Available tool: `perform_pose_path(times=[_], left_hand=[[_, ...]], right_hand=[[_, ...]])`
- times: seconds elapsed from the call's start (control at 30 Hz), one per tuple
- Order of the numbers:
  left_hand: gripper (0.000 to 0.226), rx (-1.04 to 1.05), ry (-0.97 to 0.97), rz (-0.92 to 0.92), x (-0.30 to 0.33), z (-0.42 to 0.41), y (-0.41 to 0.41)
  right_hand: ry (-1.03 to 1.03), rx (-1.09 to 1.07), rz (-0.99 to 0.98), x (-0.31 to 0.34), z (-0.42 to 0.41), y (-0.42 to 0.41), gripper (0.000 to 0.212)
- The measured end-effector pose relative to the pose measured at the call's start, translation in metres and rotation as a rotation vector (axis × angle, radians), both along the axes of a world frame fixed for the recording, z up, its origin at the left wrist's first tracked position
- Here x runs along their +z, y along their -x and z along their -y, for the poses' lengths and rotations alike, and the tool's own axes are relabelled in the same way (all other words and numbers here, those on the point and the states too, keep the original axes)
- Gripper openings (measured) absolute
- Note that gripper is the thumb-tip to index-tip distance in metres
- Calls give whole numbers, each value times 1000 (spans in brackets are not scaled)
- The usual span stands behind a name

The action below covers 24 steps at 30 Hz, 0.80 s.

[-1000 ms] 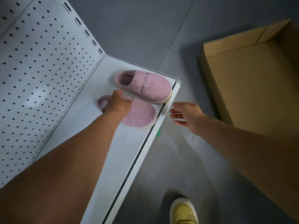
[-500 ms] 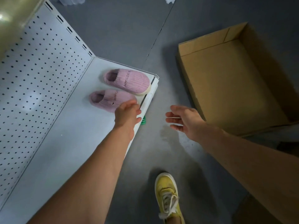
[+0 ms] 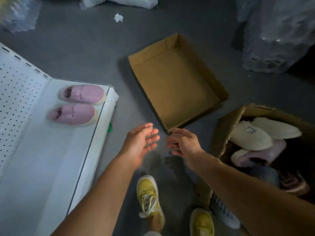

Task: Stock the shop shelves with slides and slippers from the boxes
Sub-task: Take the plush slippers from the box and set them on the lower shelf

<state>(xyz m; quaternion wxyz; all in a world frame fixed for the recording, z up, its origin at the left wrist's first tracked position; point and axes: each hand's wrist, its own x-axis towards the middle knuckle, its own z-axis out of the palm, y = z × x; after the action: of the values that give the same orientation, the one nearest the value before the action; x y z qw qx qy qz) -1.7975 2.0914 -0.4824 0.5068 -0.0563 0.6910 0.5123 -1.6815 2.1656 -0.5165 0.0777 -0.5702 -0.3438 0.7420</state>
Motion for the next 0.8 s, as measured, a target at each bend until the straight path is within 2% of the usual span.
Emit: perform_pose_path(times=[0.13, 0.3, 0.47, 0.63, 0.73, 0.8], left_hand=[[14, -104, 32, 131, -6, -11, -70], [12, -269, 75, 231, -16, -22, -148], [15, -479, 113, 200, -29, -22, -192], [15, -593, 174, 157, -49, -21, -216], [15, -665, 214, 124, -66, -25, -235], [19, -727, 230, 83, -80, -29, -249]], right_hand=[[28, -139, 92, 0, 11, -77, 18], [46, -334, 181, -3, 24, -169, 22], [59, -463, 305, -11, 37, -247, 21], [128, -602, 374, -36, 38, -301, 18], [158, -575, 407, -48, 37, -313, 12], [172, -563, 407, -61, 35, -318, 16]])
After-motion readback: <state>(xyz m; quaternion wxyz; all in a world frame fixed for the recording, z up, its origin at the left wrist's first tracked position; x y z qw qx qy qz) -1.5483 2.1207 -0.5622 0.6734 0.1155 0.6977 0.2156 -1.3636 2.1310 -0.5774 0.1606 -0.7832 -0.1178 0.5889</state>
